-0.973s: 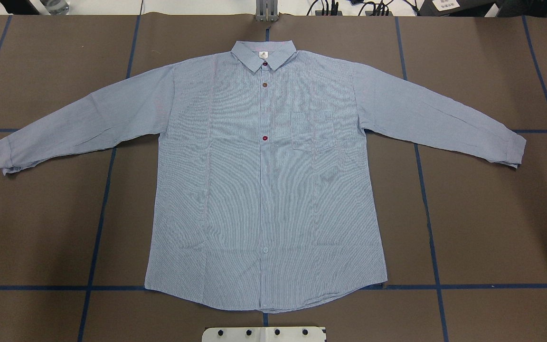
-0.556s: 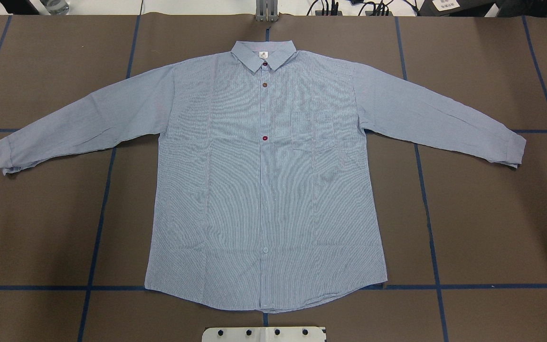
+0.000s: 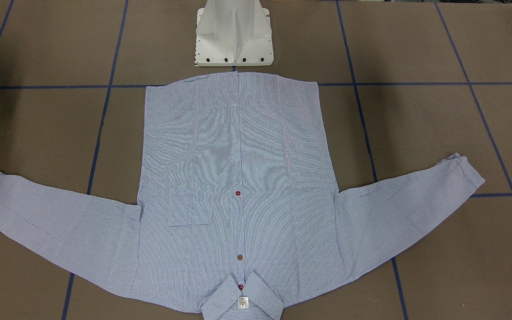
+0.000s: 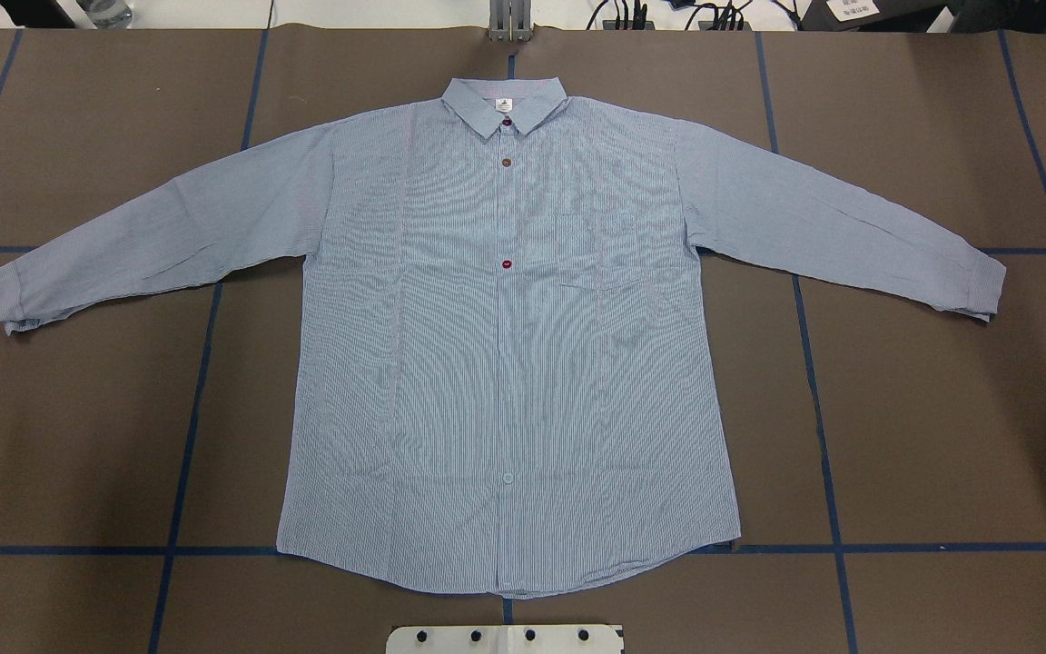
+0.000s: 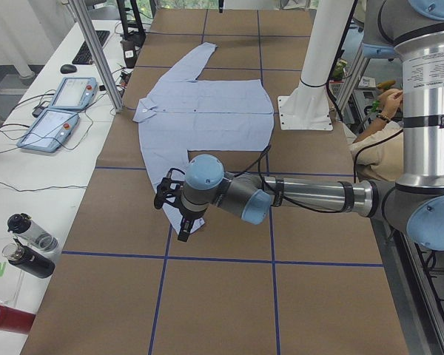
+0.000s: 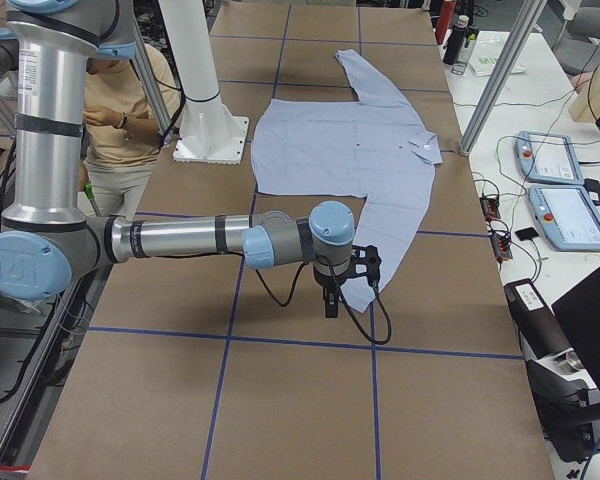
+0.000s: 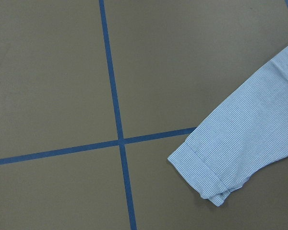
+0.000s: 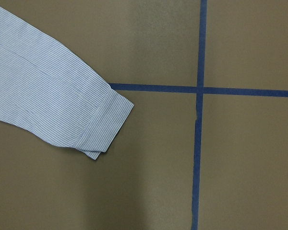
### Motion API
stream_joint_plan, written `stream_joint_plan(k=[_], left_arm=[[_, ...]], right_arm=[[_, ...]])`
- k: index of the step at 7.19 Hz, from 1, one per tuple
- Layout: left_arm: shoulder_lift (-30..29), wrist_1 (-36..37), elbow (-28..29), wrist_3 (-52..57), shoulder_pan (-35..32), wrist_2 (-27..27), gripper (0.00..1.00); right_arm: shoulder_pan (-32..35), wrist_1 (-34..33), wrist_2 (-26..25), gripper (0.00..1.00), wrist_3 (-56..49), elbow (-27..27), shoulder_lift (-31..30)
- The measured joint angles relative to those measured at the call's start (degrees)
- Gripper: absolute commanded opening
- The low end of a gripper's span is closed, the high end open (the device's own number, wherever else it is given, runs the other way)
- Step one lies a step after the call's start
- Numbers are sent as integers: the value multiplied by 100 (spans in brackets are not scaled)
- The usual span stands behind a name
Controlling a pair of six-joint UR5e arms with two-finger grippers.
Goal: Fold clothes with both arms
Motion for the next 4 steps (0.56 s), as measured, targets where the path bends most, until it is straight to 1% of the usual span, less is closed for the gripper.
stream_joint_plan(k=[2,4], left_arm=[[-2,-5,-4,-16,3,-7,100],[-3,-6,-19,-18,3,-5,100]], right_arm=[[-126,581,14,99,8,-358,15],[-444,1288,8,98,268,-948,174]])
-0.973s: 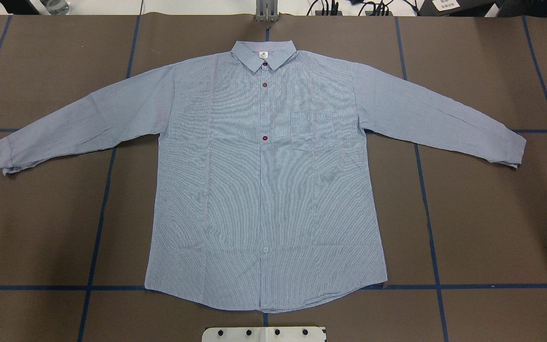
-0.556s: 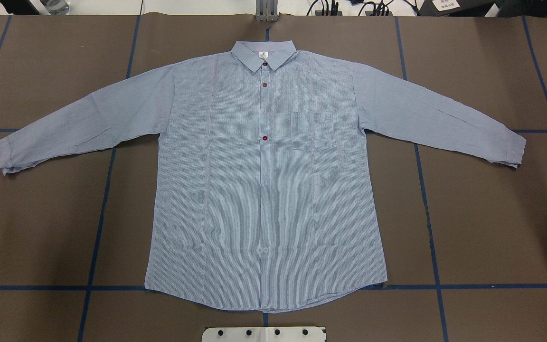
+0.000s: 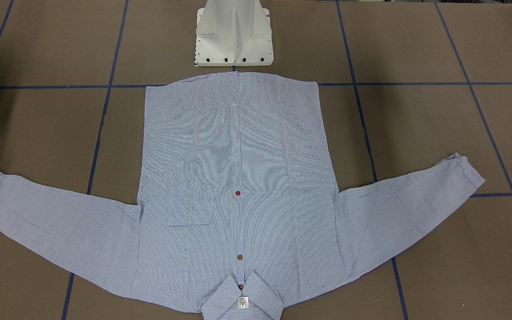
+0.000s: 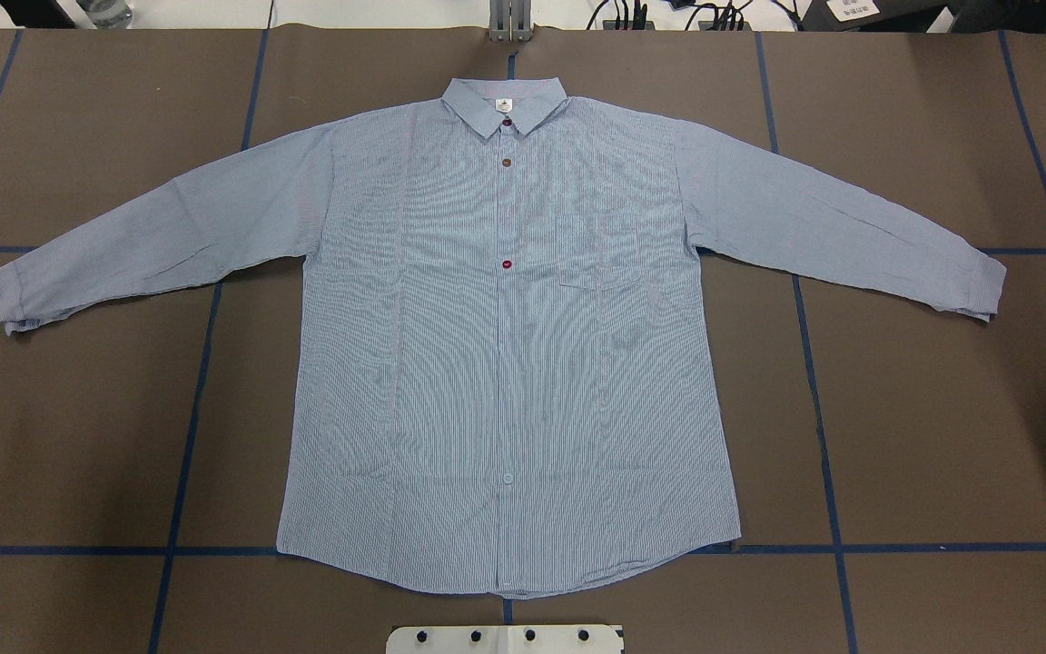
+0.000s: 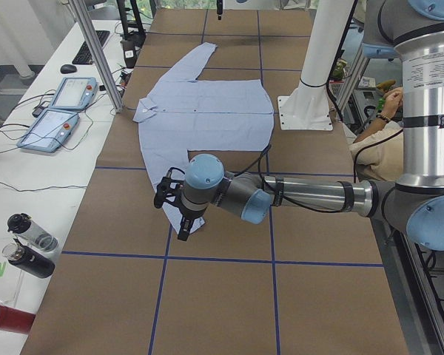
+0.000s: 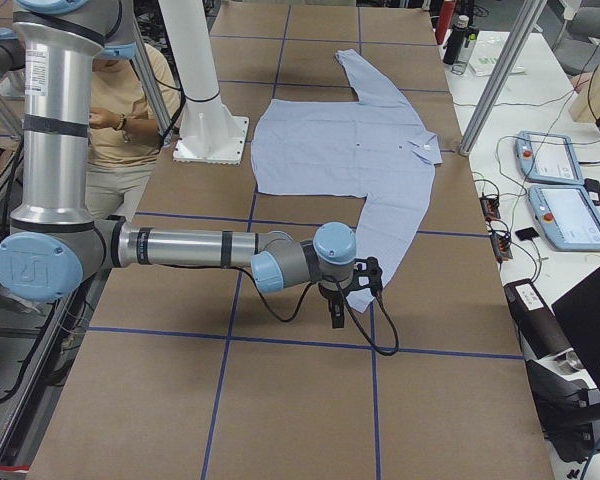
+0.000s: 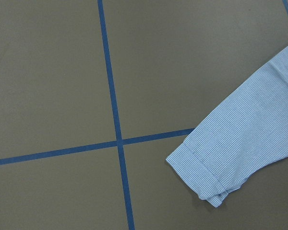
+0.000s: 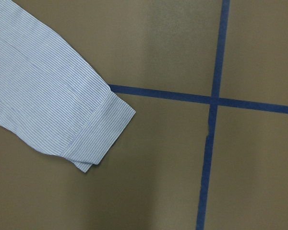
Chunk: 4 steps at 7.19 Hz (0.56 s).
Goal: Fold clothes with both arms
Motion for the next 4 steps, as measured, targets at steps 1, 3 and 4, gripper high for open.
stream_joint_plan(k=[1,3,4], left_arm=[[0,0,-10,0,0,1,100],[0,0,-19,0,0,1,100],[-2,0,-21,0,0,1,100]], right_arm=[[-241,313,-22,99,514,-279,165],[-623,960,-39,99,1924,-780,482],[-740,1211,-52,99,2434,-906,516]])
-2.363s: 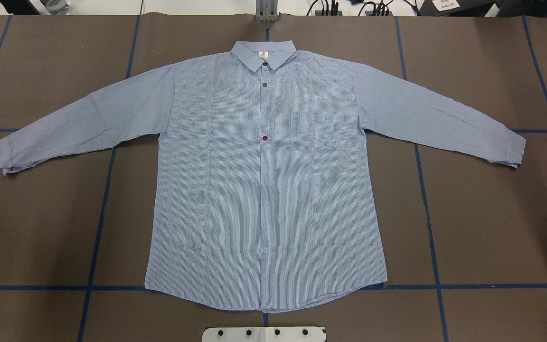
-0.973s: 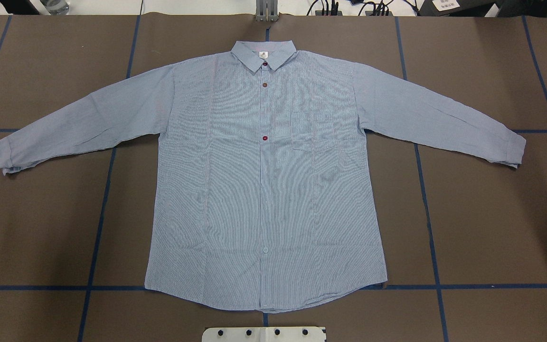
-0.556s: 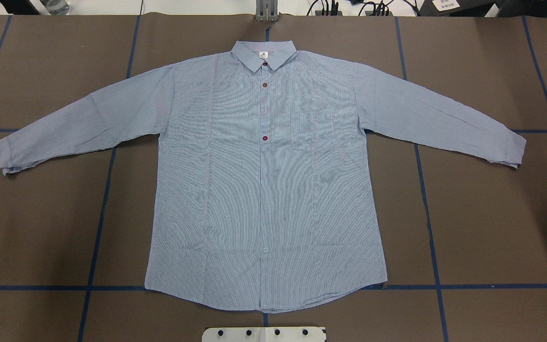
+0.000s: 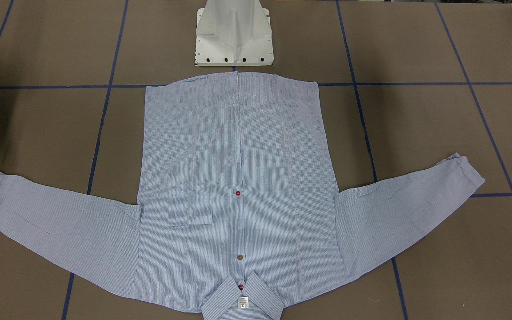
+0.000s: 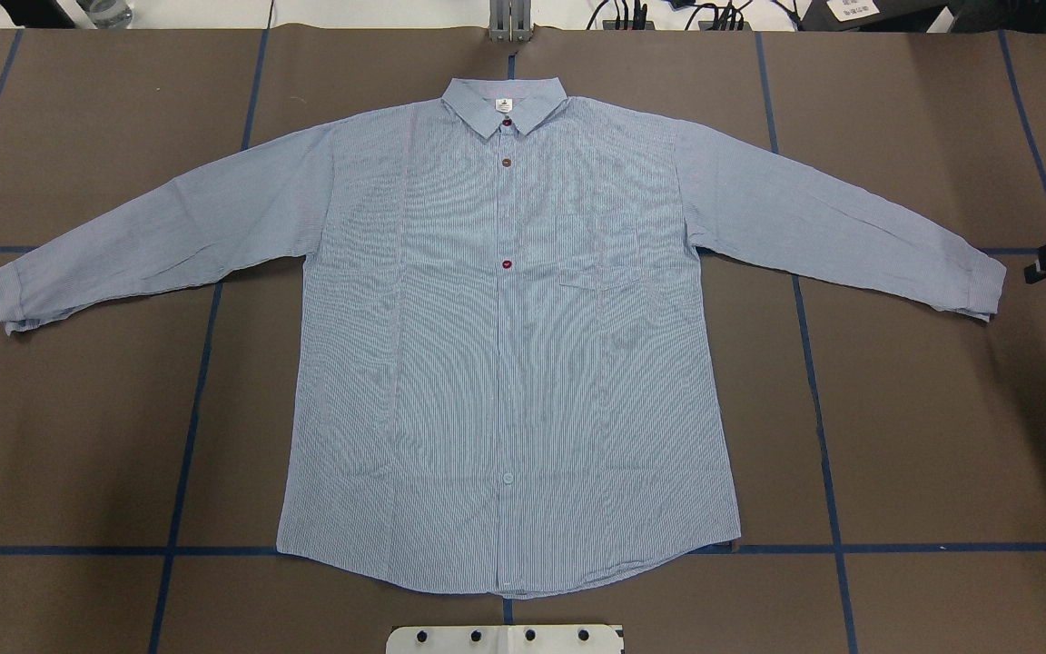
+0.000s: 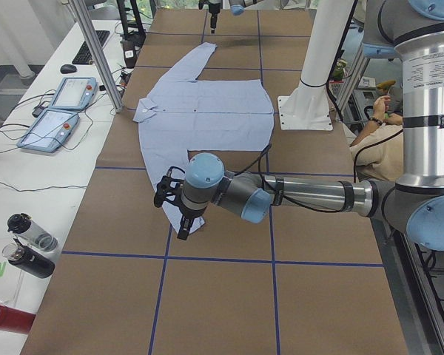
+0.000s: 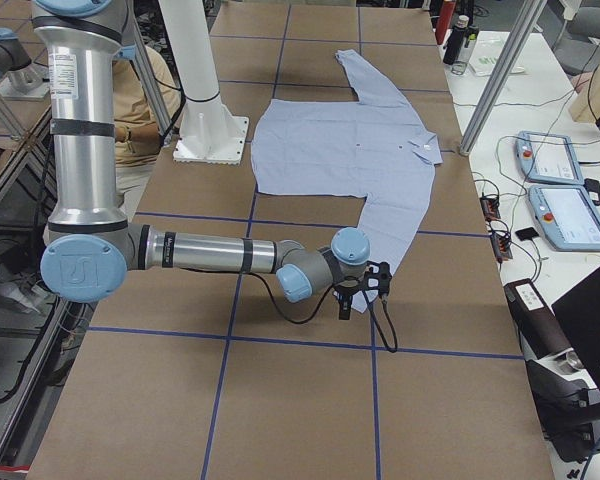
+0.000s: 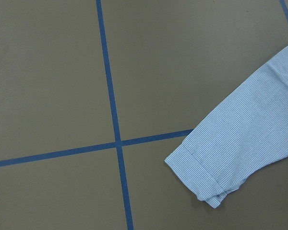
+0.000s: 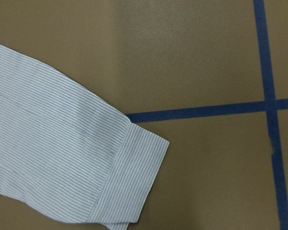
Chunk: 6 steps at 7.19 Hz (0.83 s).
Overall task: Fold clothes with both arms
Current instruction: 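Move the right gripper down to the cuff of the sleeve nearest it and grasp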
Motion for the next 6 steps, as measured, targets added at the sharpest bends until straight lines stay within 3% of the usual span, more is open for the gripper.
stream_joint_plan(k=[6], left_arm=[[-7,0,1,0,9,6,100]], right_arm=[[-628,356,-324,96,1410,-121,111]])
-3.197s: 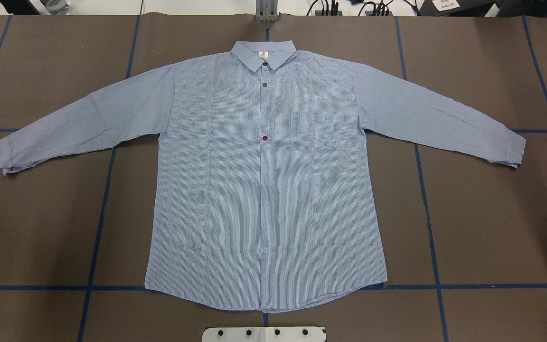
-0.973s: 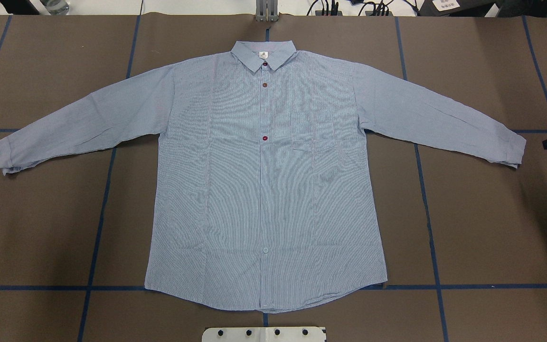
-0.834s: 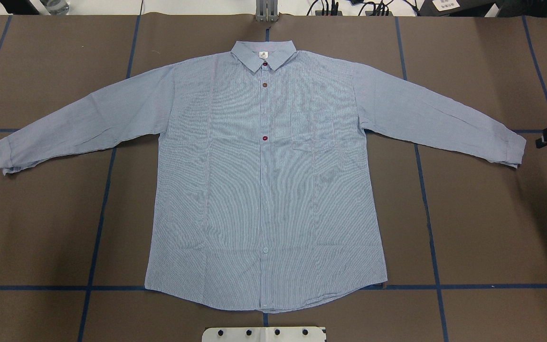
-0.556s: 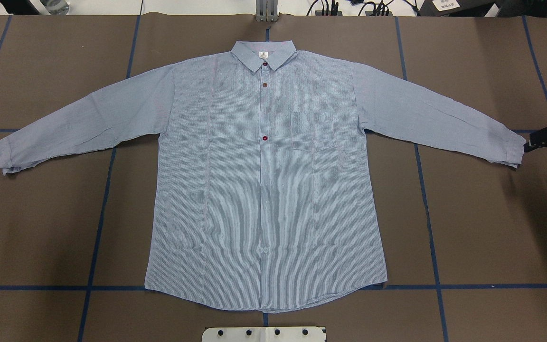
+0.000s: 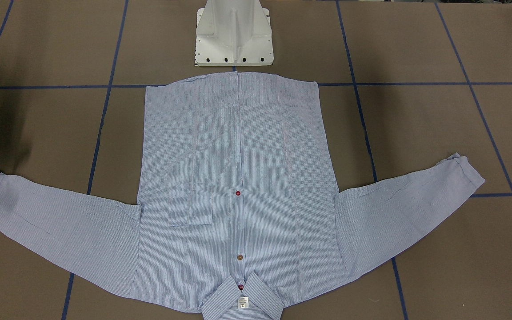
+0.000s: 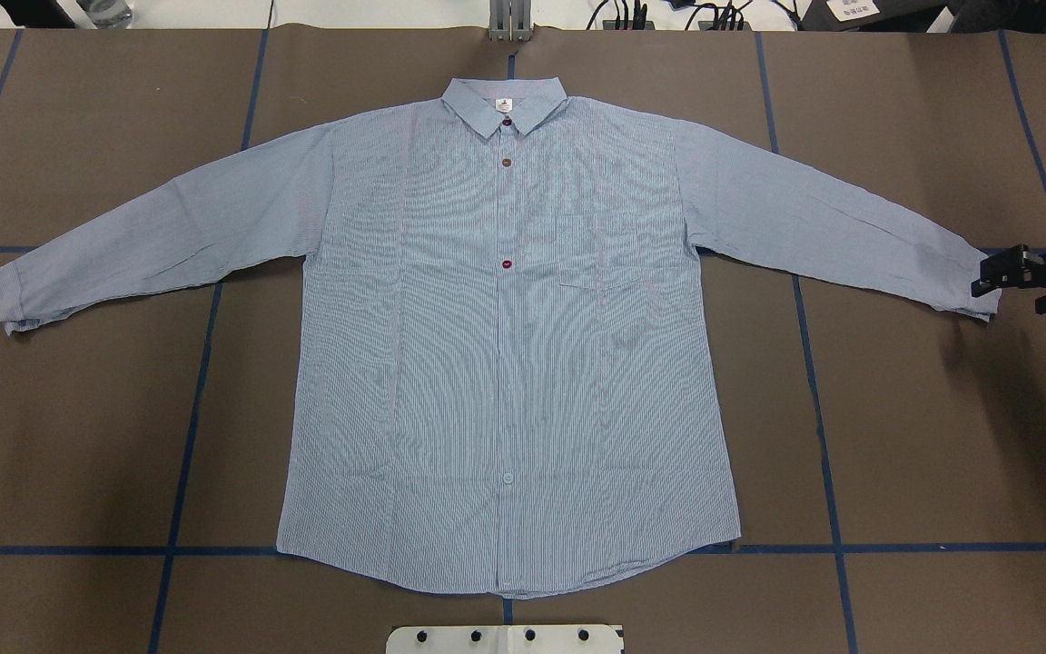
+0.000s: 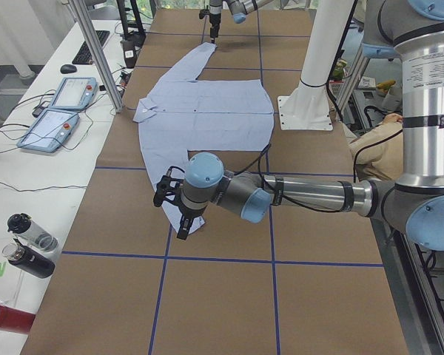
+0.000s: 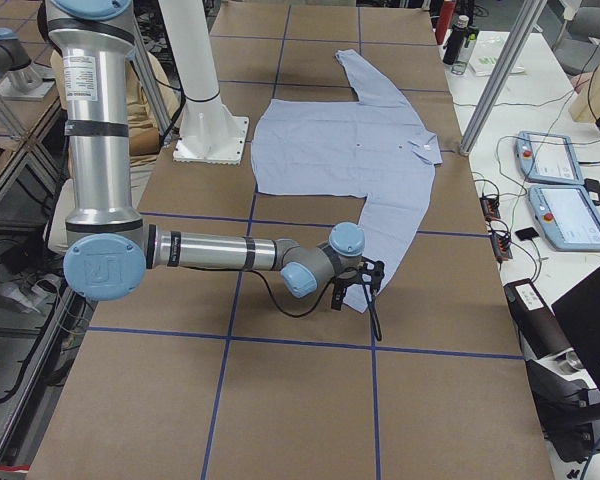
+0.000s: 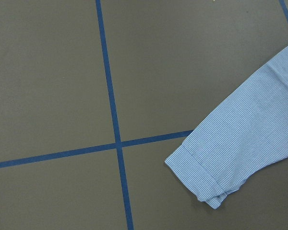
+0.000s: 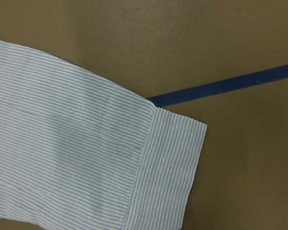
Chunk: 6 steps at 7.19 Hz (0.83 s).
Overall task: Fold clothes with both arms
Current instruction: 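Move the right gripper down to the cuff of the sleeve nearest it and grasp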
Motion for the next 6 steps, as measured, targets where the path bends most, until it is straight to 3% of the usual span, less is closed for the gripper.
stream_joint_plan(k=[2,4,6], left_arm=[[0,-6,6,0,0,-5,100],[0,-6,7,2,0,-6,100],[-3,-6,7,8,0,-5,100]], right_arm=[[-55,97,-41,97,294,-84,21],[-91,120,-72,88,466,-120,29],[-142,119,-117,88,865,-159,108]])
